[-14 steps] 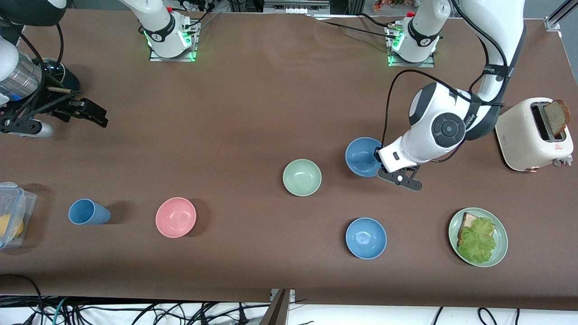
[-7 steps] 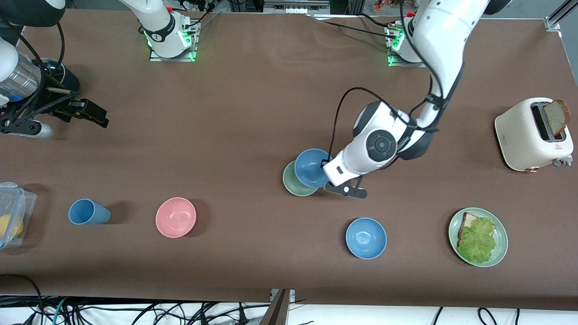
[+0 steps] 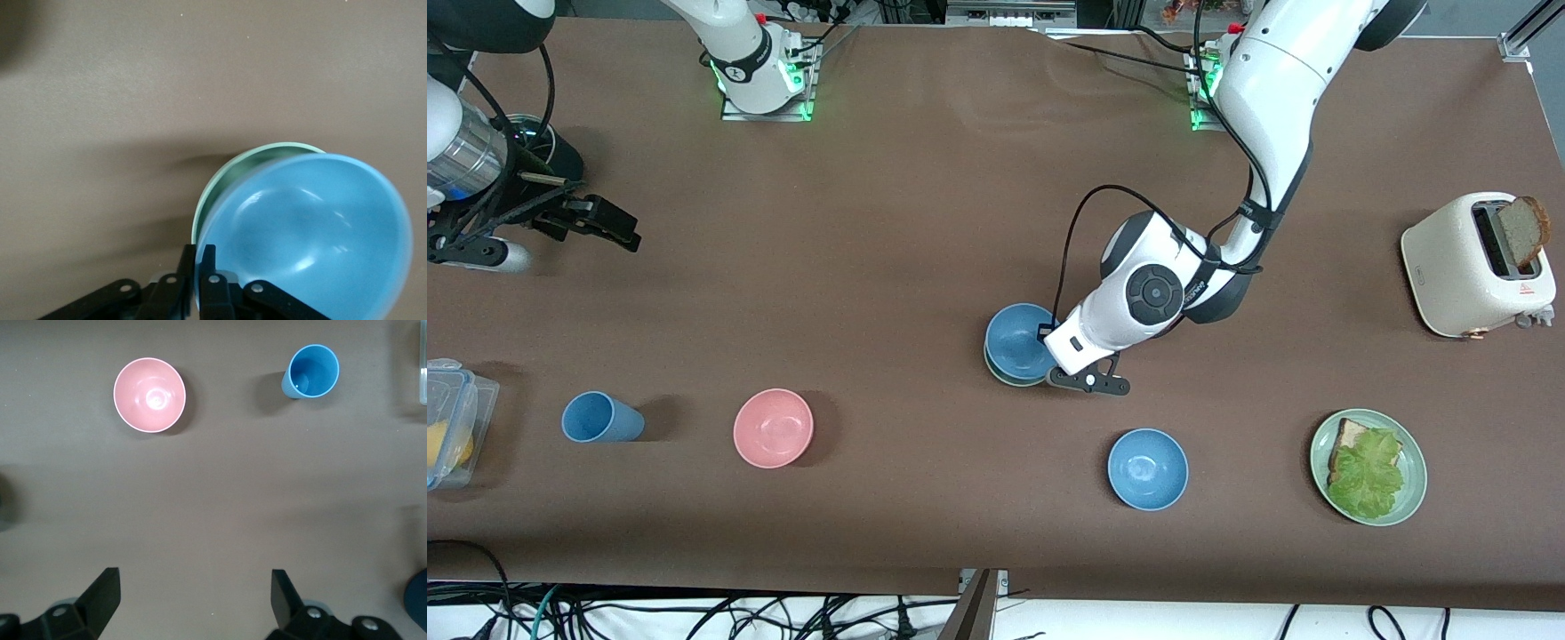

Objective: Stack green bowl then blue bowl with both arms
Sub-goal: 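Lower the blue bowl into the green bowl with the left gripper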

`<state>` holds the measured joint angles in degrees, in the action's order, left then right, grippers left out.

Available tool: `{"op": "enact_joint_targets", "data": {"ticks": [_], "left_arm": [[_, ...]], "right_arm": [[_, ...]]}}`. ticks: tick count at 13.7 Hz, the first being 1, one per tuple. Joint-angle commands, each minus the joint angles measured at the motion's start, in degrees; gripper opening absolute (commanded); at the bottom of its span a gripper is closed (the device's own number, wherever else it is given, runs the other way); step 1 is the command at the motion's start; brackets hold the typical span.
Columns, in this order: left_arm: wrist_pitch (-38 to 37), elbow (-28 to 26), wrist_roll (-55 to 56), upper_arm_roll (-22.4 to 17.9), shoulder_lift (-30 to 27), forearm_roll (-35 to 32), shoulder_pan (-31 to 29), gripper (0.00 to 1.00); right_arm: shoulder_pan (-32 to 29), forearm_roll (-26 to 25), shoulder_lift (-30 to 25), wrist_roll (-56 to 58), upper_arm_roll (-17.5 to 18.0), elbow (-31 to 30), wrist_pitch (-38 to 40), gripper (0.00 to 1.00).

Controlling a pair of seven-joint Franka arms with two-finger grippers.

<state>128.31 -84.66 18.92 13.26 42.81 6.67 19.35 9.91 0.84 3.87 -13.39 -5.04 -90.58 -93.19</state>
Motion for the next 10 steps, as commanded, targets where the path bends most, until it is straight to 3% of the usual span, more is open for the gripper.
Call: {"op": "enact_joint_targets", "data": {"ticks": [1, 6, 10], "left_arm": [[-0.9, 1.2, 0.1, -0.6, 0.1, 0.9, 0.2, 1.00], [-3.1, 1.2, 0.1, -0.9, -3.8, 0.5, -0.3, 1.00], [-16.5, 1.3, 0.1, -6.3, -13.3, -2.9, -0.4, 1.00]], "right_arm": [[-0.2, 1.1, 0.1, -0.4, -0.7, 0.4, 0.6, 1.00], [-0.2, 1.7, 0.0, -0.4, -0.6, 0.4, 0.6, 1.00], [-0.2, 1.7, 0.1, -0.5, -0.6, 0.4, 0.6, 1.00]]}}
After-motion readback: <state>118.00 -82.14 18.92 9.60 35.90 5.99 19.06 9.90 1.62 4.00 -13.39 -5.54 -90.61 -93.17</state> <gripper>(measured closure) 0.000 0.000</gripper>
